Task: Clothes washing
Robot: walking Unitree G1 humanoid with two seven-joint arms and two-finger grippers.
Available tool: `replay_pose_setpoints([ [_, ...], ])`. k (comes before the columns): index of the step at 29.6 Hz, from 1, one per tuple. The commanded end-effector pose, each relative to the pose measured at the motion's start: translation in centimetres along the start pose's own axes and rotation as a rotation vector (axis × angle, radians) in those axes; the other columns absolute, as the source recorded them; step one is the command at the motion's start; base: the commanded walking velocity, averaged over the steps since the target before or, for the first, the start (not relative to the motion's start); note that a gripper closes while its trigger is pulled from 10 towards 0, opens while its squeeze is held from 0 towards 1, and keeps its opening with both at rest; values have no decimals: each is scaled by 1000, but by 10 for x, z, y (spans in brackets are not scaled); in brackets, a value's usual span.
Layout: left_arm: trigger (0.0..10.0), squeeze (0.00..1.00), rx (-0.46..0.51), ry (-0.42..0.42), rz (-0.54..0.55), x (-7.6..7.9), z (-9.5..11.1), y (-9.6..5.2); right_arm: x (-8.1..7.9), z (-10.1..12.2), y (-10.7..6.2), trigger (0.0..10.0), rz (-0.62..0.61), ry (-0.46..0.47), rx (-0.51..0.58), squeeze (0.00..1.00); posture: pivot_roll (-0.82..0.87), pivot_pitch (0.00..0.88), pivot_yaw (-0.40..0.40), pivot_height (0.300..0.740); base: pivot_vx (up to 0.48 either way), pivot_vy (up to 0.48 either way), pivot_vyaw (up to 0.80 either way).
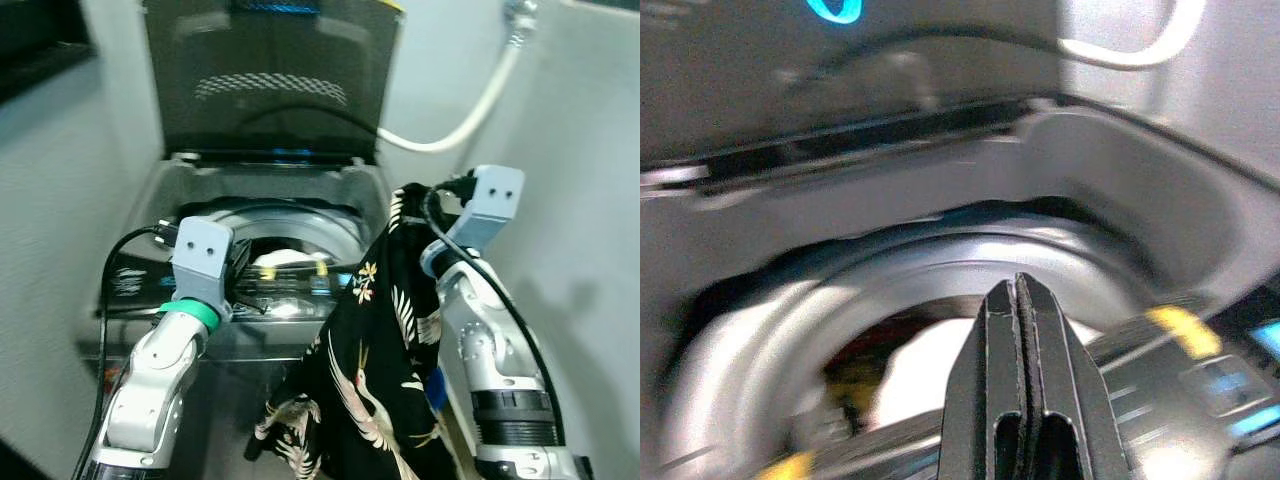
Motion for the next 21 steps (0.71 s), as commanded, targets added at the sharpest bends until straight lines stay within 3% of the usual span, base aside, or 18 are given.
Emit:
replay_pose_setpoints([
  [1,10000,0,-25,-57,25,-3,-3,-3,-7,8,1,10000,40,-3,32,0,-27,1,12,740,0,0,0],
  [9,10000,0,8,-56,38,-6,3,-7,-22,10,0,10000,116,4,34,0,-23,0,8,740,0,0,0],
  [14,10000,0,22,-102,46,-3,6,-15,-35,11,0,10000,175,24,23,0,-15,0,-3,740,0,0,0],
  [21,10000,0,17,-108,52,-3,6,-18,-39,11,1,10000,193,32,14,0,-12,0,-13,740,0,0,0],
])
Point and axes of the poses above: a point about 5 cm out from each wrist's last joint towards the gripper, its own y axis pointing out of the wrist towards the gripper, its own z axis along the axis of the wrist's last joint, x = y × z, the point moved 4 cm from there along y, pointing out of the wrist towards the gripper, and after that the axes turned 5 degrees about -y, right-handed, at the moved point
